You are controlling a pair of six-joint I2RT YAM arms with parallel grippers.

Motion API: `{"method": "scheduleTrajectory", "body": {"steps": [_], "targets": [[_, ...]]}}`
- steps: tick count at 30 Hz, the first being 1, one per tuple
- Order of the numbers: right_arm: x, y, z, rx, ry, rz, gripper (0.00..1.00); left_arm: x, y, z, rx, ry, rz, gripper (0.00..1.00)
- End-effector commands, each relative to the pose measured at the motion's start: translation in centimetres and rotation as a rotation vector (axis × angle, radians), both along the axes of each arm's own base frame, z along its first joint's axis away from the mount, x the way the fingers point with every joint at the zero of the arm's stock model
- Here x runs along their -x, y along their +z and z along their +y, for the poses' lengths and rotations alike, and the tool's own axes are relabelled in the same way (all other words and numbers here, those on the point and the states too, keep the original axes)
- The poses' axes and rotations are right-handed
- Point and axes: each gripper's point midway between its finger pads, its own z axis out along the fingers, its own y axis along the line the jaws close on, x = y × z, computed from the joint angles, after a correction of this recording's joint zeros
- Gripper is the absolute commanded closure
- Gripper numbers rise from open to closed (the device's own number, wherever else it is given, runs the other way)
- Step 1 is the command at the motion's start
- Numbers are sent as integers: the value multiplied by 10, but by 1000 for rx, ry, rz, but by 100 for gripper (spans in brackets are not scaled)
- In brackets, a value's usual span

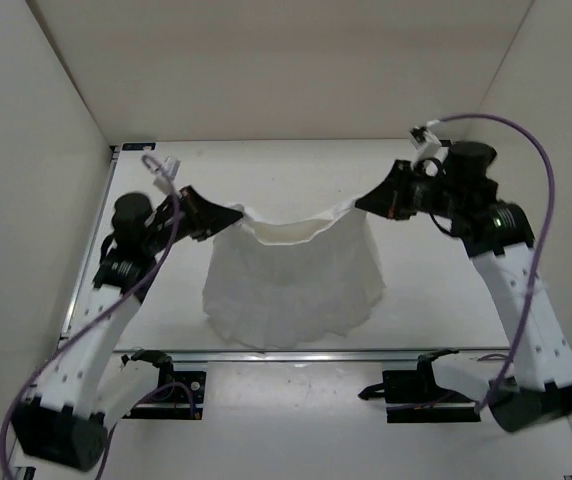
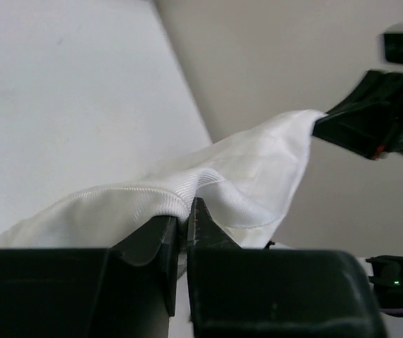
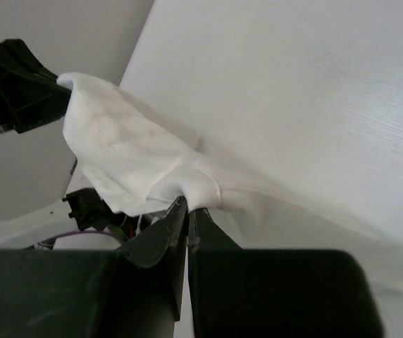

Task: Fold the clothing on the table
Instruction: Fold the skirt

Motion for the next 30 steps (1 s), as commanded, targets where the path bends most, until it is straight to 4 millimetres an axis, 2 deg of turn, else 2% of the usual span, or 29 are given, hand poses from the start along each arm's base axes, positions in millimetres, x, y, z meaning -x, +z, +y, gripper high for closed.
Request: {"method": "scheduleTrajectory", "body": {"steps": [1, 2, 3, 4, 5, 6, 8, 9, 10, 11, 12, 13, 15, 17, 18, 19, 21, 22, 24, 25, 26, 28, 29, 30], "targets": [[-65, -14, 1, 149, -36, 23, 100, -64, -12, -13, -52, -37, 53, 100], [-89, -3, 2, 195, -62, -6, 100, -78, 14, -14, -68, -38, -16, 100], [-104, 3, -1, 229, -104, -19, 100, -104, 4, -10, -91, -19, 24, 100], [-121, 22, 3, 258, -110, -66, 100, -113, 36, -13, -85, -36, -35, 100], [-138, 41, 5, 277, -141, -113, 100, -132, 54, -10, -86, -36, -62, 100], [-150, 62, 1, 274, -179, -169, 100, -149, 51, -8, -78, -34, -38, 100], [-157, 84, 0, 244, -200, -233, 100, -169, 92, -1, -56, -21, -105, 100], [-156, 93, -9, 238, -225, -259, 100, -174, 102, 6, -57, -10, -125, 100], [-160, 93, -11, 247, -243, -273, 100, -177, 112, 12, -58, 1, -143, 100], [-155, 95, -11, 245, -242, -294, 100, -178, 117, 13, -56, -3, -152, 100], [-152, 109, -18, 229, -267, -346, 100, -175, 116, 11, -55, -12, -154, 100], [-156, 86, -18, 239, -252, -297, 100, -175, 106, 13, -54, -5, -146, 100], [-156, 62, -20, 222, -227, -242, 100, -172, 75, 11, -59, -3, -104, 100], [-161, 15, -18, 233, -192, -137, 100, -164, 23, 10, -44, -8, -23, 100], [-164, -17, -22, 241, -176, -74, 100, -163, -14, 10, -40, -5, 39, 100], [-163, -33, -18, 230, -157, -29, 100, -157, -28, 6, -38, -8, 69, 100], [-158, -102, -22, 221, -159, 137, 100, -146, -101, 7, -46, 11, 210, 100], [-161, -115, -25, 202, -176, 161, 100, -141, -118, 7, -41, 9, 252, 100], [-140, -182, -32, 189, -196, 339, 100, -118, -176, 2, -50, -7, 374, 100], [-123, -209, -33, 189, -195, 411, 100, -105, -197, 2, -54, -13, 418, 100], [-116, -219, -34, 180, -211, 454, 100, -97, -210, -3, -72, -21, 449, 100], [-82, -254, -33, 209, -221, 547, 100, -73, -240, -4, -116, -22, 515, 100], [-66, -268, -35, 227, -236, 581, 100, -68, -244, -3, -141, -22, 511, 100], [-59, -264, -36, 234, -246, 567, 100, -56, -251, -5, -173, -33, 523, 100]]}}
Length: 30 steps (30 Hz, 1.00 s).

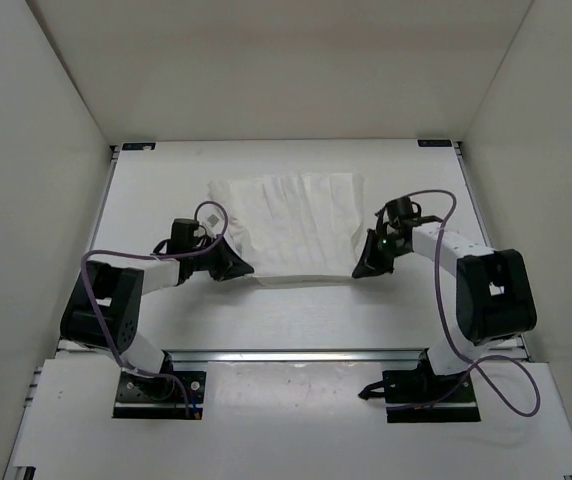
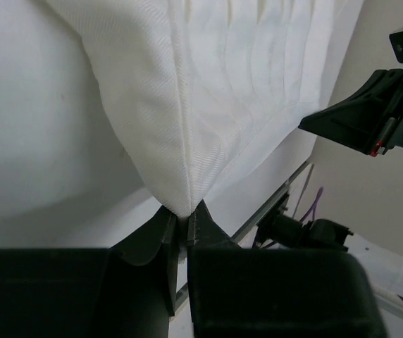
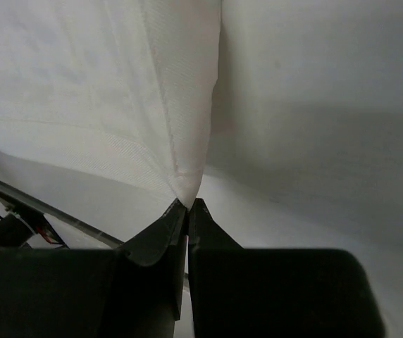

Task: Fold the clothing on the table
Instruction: Fold the skirt

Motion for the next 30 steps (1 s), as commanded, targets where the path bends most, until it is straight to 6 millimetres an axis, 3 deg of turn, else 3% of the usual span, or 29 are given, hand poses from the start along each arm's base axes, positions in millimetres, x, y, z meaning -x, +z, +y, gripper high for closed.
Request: {"method": "scheduleTrajectory", "body": {"steps": [1, 2, 5, 6, 9, 11, 12, 21, 27, 30], "targets": [[6, 20, 0, 5, -59, -107, 100, 4, 14, 2, -65, -21, -143, 100], [12, 23, -1, 7, -63, -115, 100, 11, 11, 1, -78, -30, -137, 100], [49, 7, -7, 14, -64, -36, 100, 46, -12, 10, -149, -33, -70, 100], [54, 7, -8, 21, -63, -28, 100, 50, -7, 10, -151, -34, -85, 100], [81, 5, -12, 37, -58, -4, 100, 77, -17, 20, -200, -18, -47, 100], [88, 13, -12, 21, -62, -17, 100, 85, -4, 19, -204, -22, -89, 100], [92, 17, -12, 16, -58, -27, 100, 92, -8, 22, -222, -27, -69, 100], [137, 56, -22, 3, -31, -101, 100, 122, 40, 30, -105, 39, -183, 100], [162, 108, -28, -73, -30, -186, 100, 128, 87, 28, -14, 76, -251, 100], [160, 131, -27, -102, -19, -215, 100, 121, 112, 25, 45, 96, -291, 100]]}}
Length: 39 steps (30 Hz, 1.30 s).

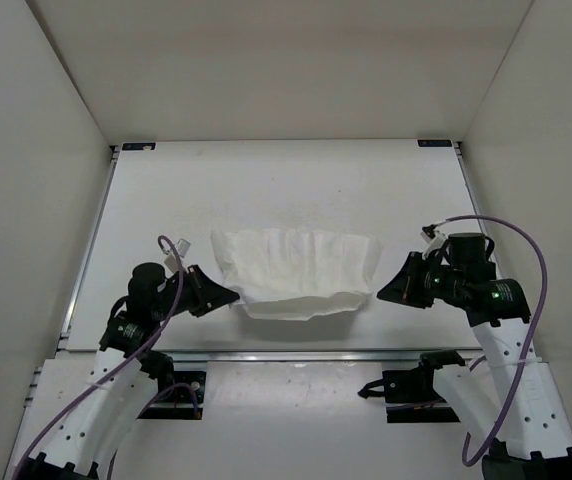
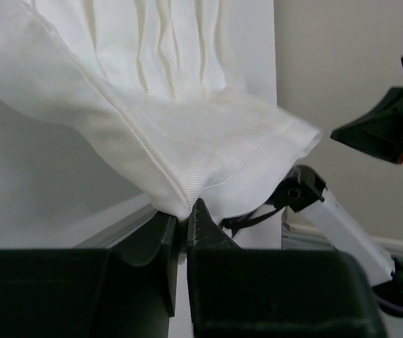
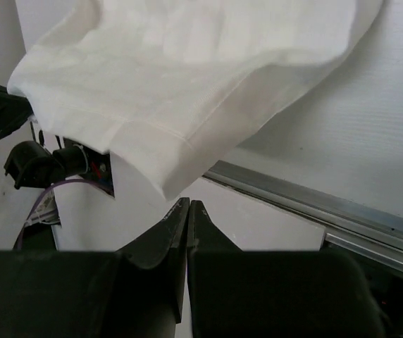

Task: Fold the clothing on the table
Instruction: Fold the skirt

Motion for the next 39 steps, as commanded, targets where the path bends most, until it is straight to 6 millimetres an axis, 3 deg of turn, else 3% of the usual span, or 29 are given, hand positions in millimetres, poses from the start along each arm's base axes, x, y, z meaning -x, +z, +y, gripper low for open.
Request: {"method": "scheduleTrajectory", "body": {"steps": [1, 3, 9, 13, 15, 17, 20, 21, 23, 25, 26, 34, 39], "targets": [[2, 19, -8, 40, 9, -31, 100, -18, 22, 9, 20, 105, -16, 100], [-14, 18, 1, 17, 28, -39, 100, -29, 21, 8, 32, 118, -9, 100], [-73, -11, 17, 2, 102, -72, 100, -74, 14, 9, 51, 175, 3, 100], [-78, -35, 44, 191, 279, -235, 99, -76, 1, 5, 27, 155, 31, 100], [-60, -47, 70, 250, 427, -341, 99, -73, -7, 7, 21, 163, 42, 100], [-43, -61, 92, 254, 524, -412, 78, -73, -13, 11, 2, 173, 42, 100], [-29, -68, 110, 254, 589, -496, 51, -69, -19, 11, 11, 175, 61, 100], [-28, -73, 109, 286, 589, -513, 44, -68, -19, 11, 14, 178, 63, 100], [-13, -83, 117, 322, 674, -570, 20, -67, -19, 10, 17, 178, 61, 100], [-10, -89, 118, 384, 701, -638, 8, -68, -23, 13, 10, 185, 67, 100], [1, -93, 125, 393, 763, -688, 1, -66, -23, 11, 11, 174, 67, 100], [15, -104, 136, 577, 898, -963, 3, -67, -28, 10, -10, 162, 72, 100], [44, -116, 161, 587, 1062, -1094, 9, -69, -30, 10, -19, 159, 76, 100]]}}
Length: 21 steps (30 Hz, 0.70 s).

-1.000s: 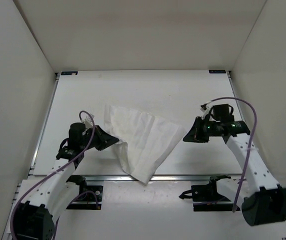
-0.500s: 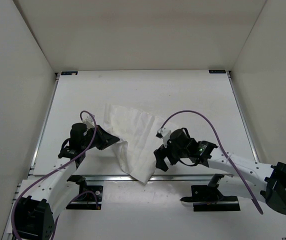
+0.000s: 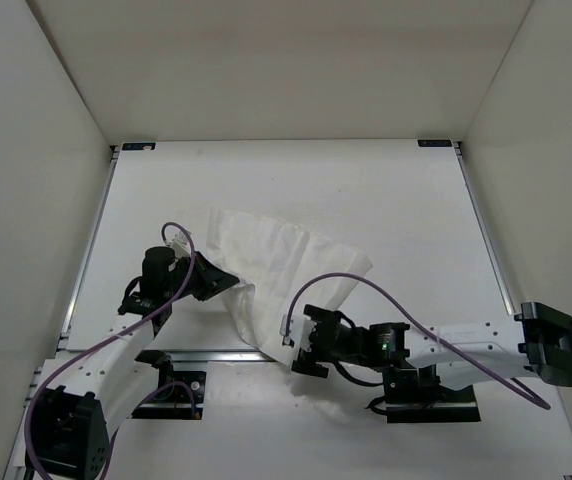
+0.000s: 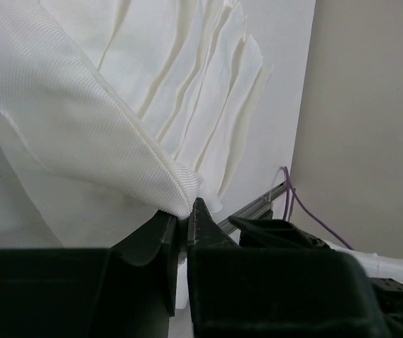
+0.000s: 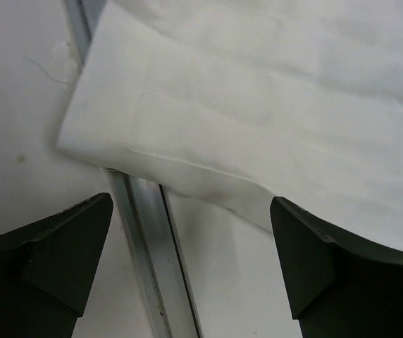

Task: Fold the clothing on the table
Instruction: Fold the skirt

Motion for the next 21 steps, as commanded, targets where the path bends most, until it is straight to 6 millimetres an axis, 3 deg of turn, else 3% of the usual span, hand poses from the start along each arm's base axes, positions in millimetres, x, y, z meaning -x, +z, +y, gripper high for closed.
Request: {"method": "scheduleTrajectory", "body": {"steps": [1, 7, 13, 18, 21], "targets": [[-2, 5, 21, -11, 71, -135, 9, -5, 6, -1, -11, -11, -42, 100], [11, -16, 20, 32, 147, -177, 6, -5, 3, 0, -21, -21, -37, 100], [4, -23, 26, 3, 134, -228, 7, -4, -3, 0, -19, -15, -23, 100], [7, -23, 35, -65, 171, -224, 11, -6, -4, 2, -25, -8, -30, 100], [8, -23, 36, -75, 172, -224, 20, -5, -3, 1, -26, -19, -41, 100]]}}
